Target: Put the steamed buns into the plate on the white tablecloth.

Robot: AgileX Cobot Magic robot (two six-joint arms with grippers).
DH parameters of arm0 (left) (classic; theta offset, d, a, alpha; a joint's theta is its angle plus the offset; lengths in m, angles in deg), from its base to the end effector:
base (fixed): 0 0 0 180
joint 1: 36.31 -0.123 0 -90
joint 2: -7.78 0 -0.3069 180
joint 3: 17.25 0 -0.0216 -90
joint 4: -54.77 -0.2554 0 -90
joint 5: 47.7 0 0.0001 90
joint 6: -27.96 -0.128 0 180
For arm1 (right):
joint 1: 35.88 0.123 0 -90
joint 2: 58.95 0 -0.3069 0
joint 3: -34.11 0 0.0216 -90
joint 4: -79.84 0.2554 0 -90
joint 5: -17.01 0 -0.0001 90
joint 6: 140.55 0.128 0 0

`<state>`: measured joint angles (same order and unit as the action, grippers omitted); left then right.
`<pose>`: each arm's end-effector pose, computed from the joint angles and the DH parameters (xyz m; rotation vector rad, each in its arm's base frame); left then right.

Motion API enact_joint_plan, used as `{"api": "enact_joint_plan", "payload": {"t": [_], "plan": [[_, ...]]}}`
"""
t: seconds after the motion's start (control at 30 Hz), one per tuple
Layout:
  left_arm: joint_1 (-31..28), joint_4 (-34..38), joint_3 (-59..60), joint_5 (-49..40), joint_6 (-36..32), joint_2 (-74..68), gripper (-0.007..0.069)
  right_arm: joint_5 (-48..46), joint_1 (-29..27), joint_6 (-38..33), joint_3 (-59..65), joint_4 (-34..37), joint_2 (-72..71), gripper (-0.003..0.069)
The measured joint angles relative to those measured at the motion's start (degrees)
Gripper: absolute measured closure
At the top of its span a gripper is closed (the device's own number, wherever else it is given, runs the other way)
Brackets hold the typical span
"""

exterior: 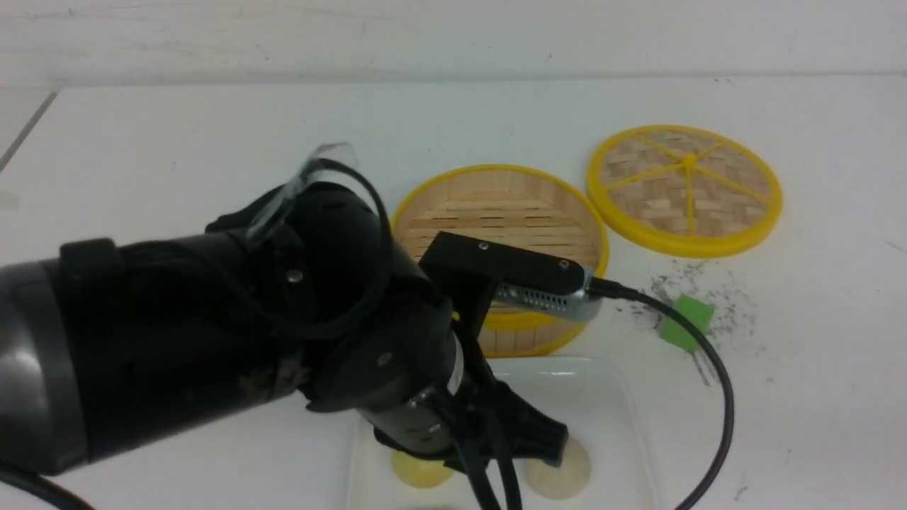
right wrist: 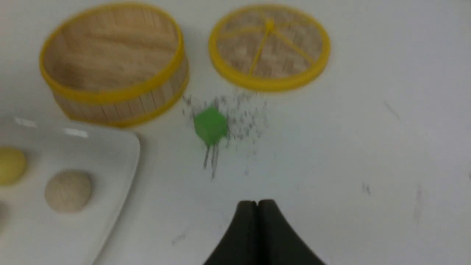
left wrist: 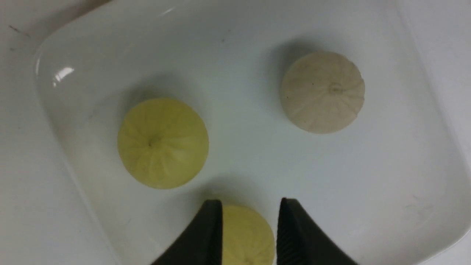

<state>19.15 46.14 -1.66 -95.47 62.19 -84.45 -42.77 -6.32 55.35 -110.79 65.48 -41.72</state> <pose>0.1902 -0.2513 0.2565 0.6068 2.6650 -0.2872 0.0242 -0.0178 0.3415 -0.2118 1.9292 0.2335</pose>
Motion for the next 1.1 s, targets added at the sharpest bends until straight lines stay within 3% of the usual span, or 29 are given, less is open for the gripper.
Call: {"api": "enact_joint_plan", "payload": {"t": [0.03,0.13,0.17,0.3,0.4,0.57,0.73,1.1], "plan": [[0.0,-0.09,0.0,0.0,0.0,0.0,0.0452,0.67,0.0,0.0,0.0,-0.09,-0.25,0.0673],[0.0,-0.84,0.0,0.0,0.0,0.0,0.0573,11.13,0.0,1.24,6.35,0.21,-2.38,0.0673],[0.0,-1.35,0.0,0.0,0.0,0.0,0.0615,19.48,0.0,1.31,11.43,0.26,-2.31,0.0673],[0.0,-1.98,0.0,-0.23,0.0,0.0,0.0622,34.15,0.0,1.55,20.13,-0.36,-0.14,0.0673],[0.0,-2.05,0.0,-0.23,0.0,0.0,0.0622,40.21,0.0,1.82,21.74,0.38,1.36,0.0673],[0.0,-2.25,0.0,-0.23,0.0,0.0,0.0622,37.53,0.0,1.64,21.81,5.54,1.72,0.0673],[0.0,-2.3,0.0,-0.23,0.0,0.0,0.0622,31.43,0.0,-3.71,21.86,11.94,1.74,0.0671],[0.0,-2.36,0.0,-0.23,0.0,0.0,0.0613,32.12,0.0,-5.53,21.86,13.0,1.74,0.0664]]}}
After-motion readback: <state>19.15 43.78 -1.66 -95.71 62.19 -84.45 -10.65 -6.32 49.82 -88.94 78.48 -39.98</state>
